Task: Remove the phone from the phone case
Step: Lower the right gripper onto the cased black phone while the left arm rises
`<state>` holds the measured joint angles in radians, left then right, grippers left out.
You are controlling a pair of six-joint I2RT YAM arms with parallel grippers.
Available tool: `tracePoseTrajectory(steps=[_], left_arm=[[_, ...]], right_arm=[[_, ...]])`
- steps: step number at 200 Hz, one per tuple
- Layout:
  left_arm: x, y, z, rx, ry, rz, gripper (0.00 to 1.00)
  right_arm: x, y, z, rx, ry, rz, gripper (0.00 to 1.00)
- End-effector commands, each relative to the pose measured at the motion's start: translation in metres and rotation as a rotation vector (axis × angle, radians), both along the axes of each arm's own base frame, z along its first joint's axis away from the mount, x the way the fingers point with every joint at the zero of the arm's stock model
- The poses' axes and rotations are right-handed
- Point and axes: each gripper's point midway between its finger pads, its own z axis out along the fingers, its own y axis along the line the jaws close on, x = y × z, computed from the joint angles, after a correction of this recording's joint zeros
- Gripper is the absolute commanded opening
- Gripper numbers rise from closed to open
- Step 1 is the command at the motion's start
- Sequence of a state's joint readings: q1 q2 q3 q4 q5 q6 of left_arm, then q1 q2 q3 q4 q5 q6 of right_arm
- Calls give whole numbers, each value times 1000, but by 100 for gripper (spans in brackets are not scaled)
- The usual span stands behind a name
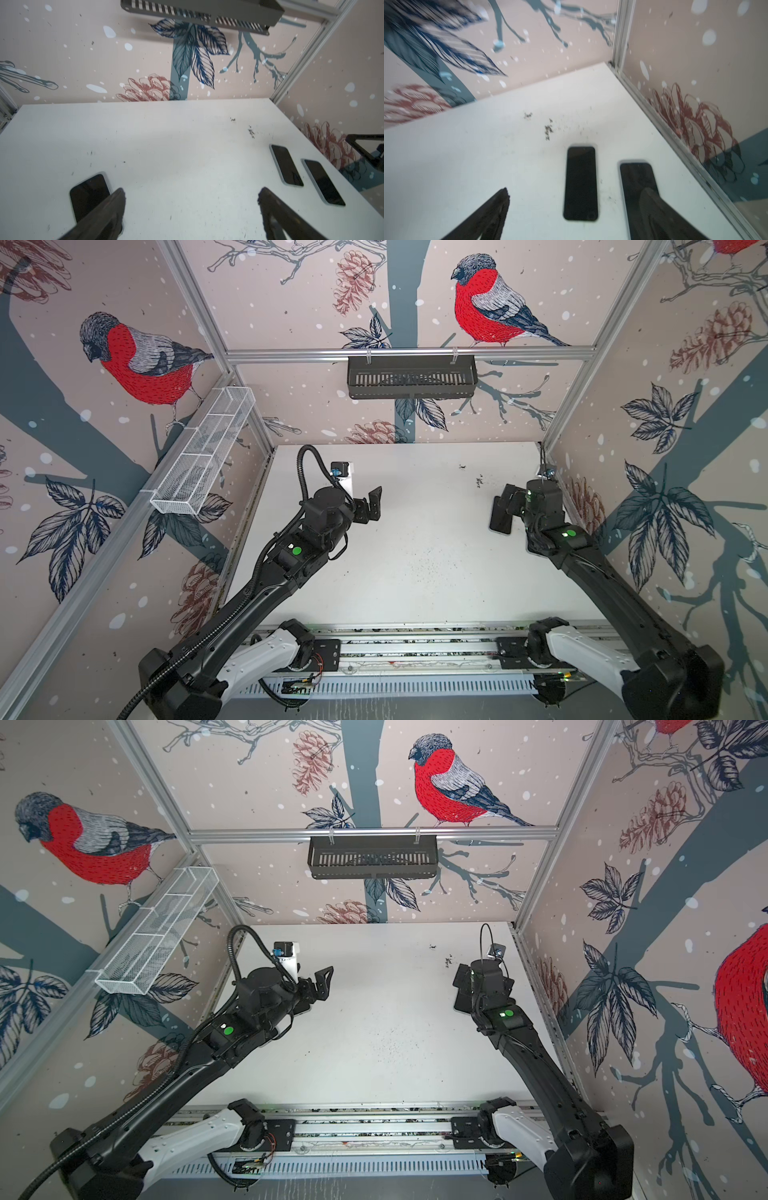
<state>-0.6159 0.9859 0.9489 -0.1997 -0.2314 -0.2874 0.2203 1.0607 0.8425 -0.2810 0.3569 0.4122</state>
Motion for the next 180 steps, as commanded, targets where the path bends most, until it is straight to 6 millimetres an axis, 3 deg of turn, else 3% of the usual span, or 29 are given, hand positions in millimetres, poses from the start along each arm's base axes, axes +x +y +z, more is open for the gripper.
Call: tracePoseTrajectory(steps=[1,59,135,180], left_arm=[[-11,1,-25,87,114,-31,99],[-15,-5,-65,90,136,-77,99],[-18,-5,-79,59,166,-70,99],[-15,-3,-83,58,176,-55,99]], right_arm=[[-15,2,-56,113,227,62,100],[-3,17,-125,156,461,118,100],[7,13,-171,125,563,72,100],[18,11,-184,106,599,61,100]])
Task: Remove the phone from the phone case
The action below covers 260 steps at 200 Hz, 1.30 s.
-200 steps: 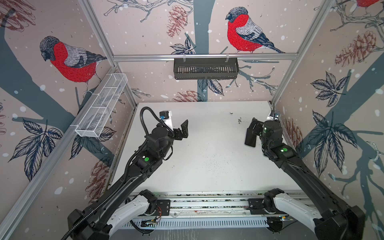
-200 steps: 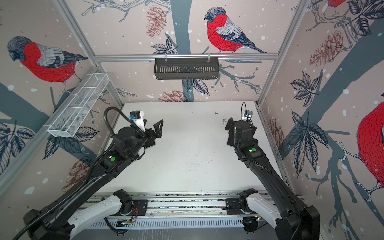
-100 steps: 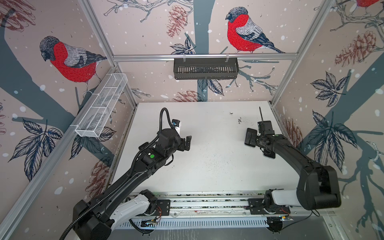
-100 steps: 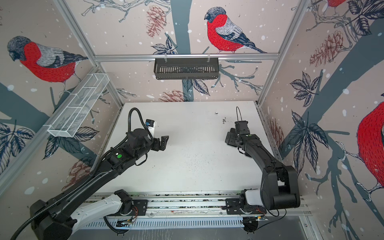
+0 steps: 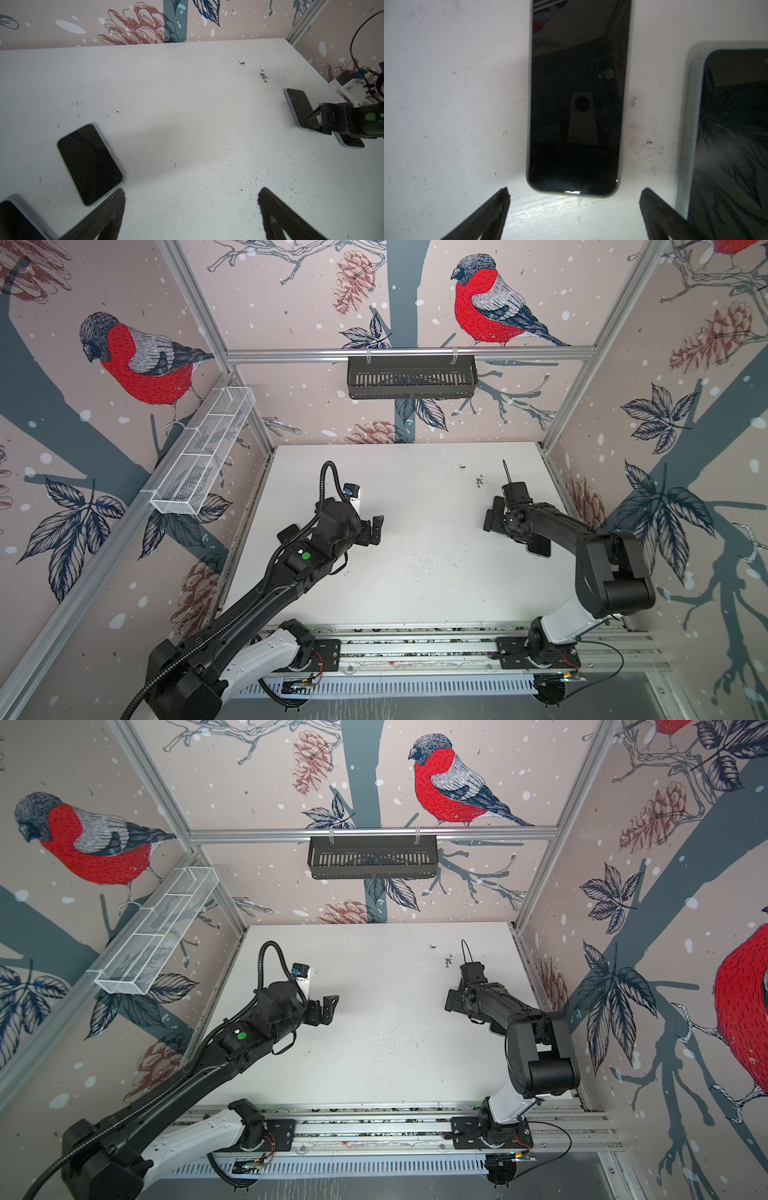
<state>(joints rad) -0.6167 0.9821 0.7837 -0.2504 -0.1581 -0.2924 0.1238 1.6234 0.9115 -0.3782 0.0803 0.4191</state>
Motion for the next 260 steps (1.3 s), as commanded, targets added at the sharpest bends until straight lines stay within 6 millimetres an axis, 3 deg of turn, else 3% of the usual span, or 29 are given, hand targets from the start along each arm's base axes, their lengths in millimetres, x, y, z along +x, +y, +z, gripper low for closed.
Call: tracePoseTrajectory(steps=[1,91,260], left_arm=[[4,-2,5,-35,-16,12,99],[8,0,5,-55,-9,16,99],[9,0,3,-76,0,10,99]], right_arm=[[10,-3,0,-17,-13,-17,100],[23,-7,-16,-21,40,-23,99],[16,-3,-19,79,59,-14,88]])
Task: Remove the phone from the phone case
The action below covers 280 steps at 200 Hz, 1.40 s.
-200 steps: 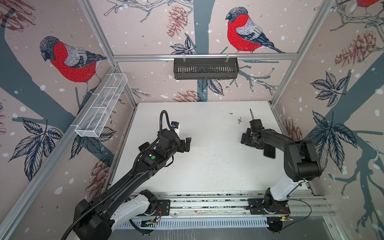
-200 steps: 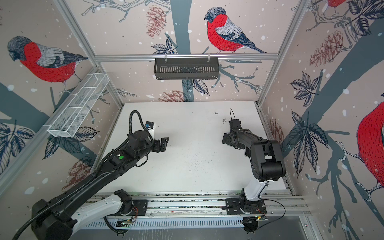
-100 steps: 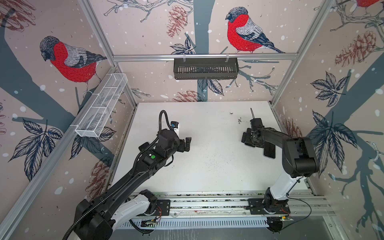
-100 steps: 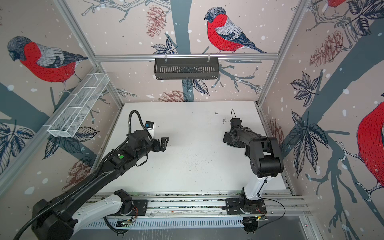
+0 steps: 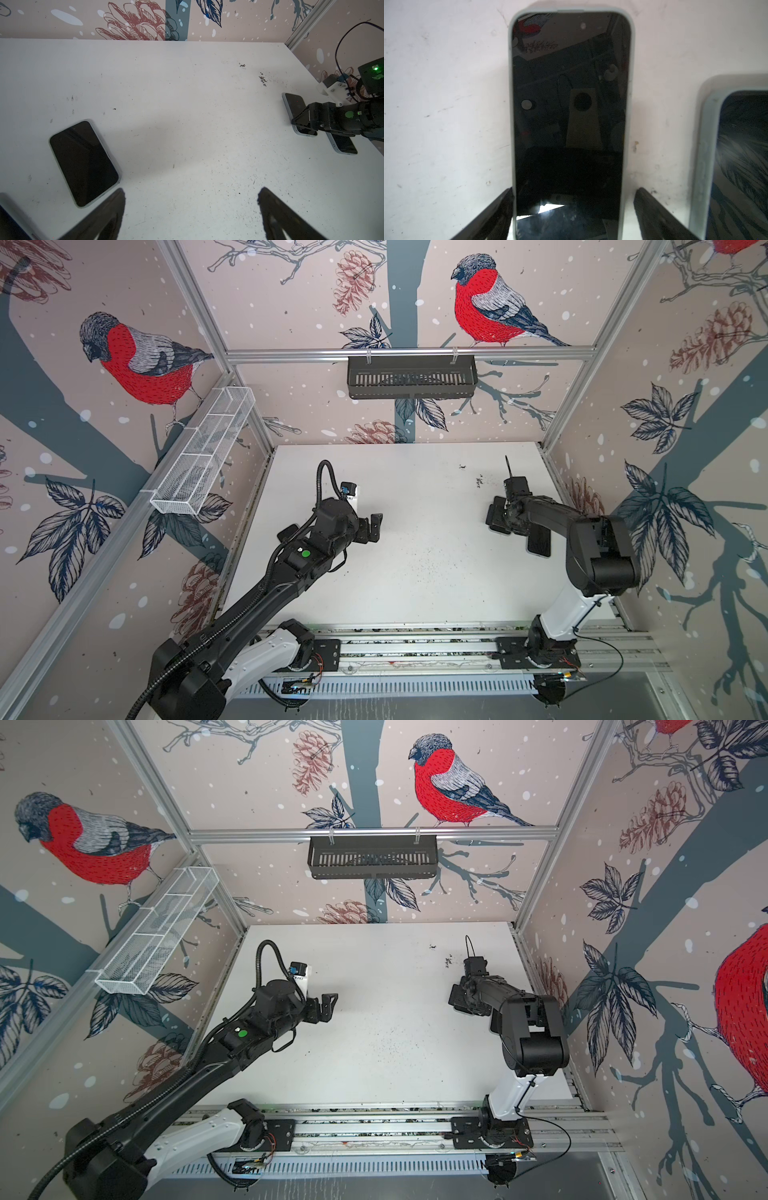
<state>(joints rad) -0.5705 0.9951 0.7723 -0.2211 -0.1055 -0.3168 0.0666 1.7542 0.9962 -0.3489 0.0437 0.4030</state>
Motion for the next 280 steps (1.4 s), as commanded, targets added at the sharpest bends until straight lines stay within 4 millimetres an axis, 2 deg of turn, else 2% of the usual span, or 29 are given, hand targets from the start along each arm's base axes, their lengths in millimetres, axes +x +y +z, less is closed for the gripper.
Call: tracePoseTrajectory(steps=[1,71,110,169,280], left_arm=[[3,-3,7,-33,-21,-3,99],[3,-4,6,-37,-20,-7,99],[3,-5,5,-38,-17,-10,99],[4,-5,2,-35,-8,-11,99],[5,-5,2,-39,-8,-12,99]], right_arm=[[-10,9,-4,55,39,15,88],[-12,9,-2,73,33,8,82],[-13,10,-2,88,25,6,82],[-13,10,-4,103,30,15,89],[-22,-1,-20,81,85,-11,86]])
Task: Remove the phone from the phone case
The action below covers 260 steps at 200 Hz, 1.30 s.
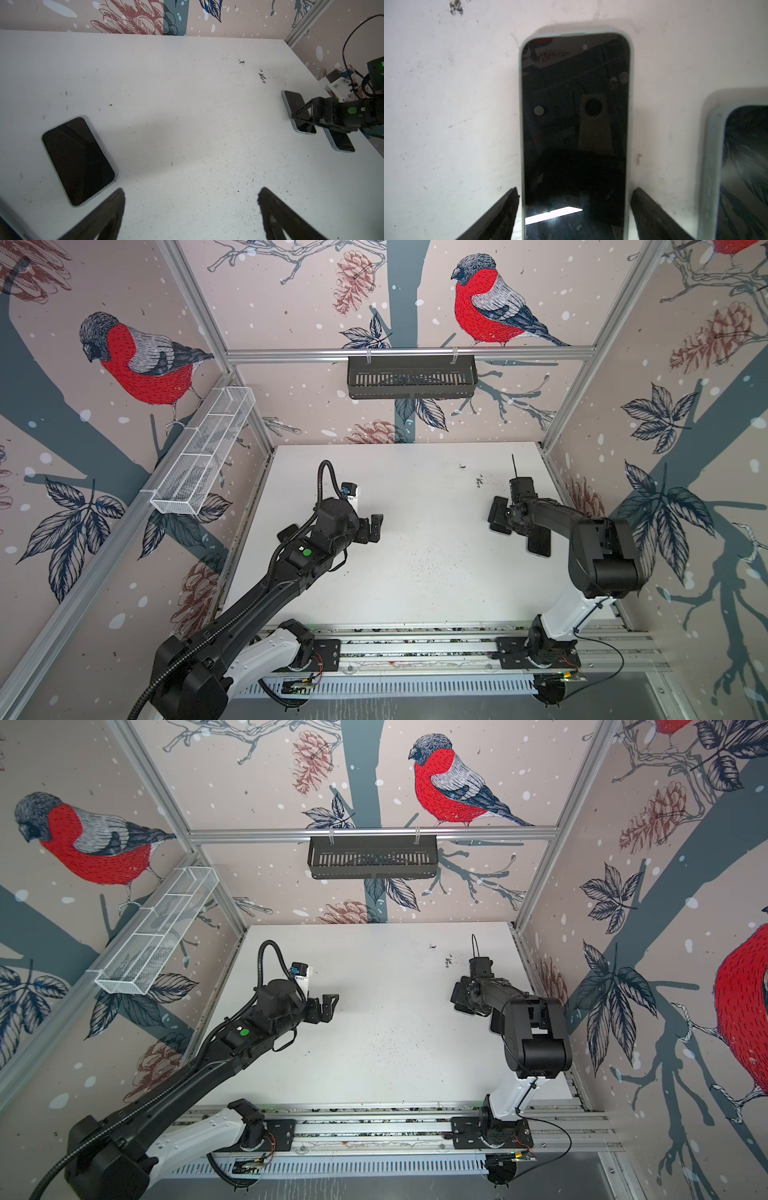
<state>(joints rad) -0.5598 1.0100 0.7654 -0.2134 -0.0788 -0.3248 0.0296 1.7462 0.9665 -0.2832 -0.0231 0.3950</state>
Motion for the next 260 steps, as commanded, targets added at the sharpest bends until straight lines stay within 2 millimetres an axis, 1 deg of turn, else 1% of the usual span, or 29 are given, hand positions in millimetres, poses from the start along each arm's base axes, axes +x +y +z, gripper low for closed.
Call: tracePoseTrajectory(steps=[1,49,97,177,196,226,260], left_arm=[[4,-3,9,-29,-30,-3,99],[3,-3,11,-36,-34,-4,99],[3,-3,12,-43,-36,-4,99],[1,-5,15,-62,-39,-19,99],[0,-5,16,-66,-42,-20,99],[-1,-5,18,-71,-47,-23,99],[0,-5,16,-69,-43,-22,99]], right_arm=[[-27,2,-20,21,126,-3,86],[-30,2,-19,22,133,-1,85],[-33,3,-14,13,133,3,87],[-41,1,-24,-39,188,1,86],[-41,2,-26,-36,193,1,84],[-42,4,-27,-31,194,5,78],[-41,6,-23,-24,171,7,72]])
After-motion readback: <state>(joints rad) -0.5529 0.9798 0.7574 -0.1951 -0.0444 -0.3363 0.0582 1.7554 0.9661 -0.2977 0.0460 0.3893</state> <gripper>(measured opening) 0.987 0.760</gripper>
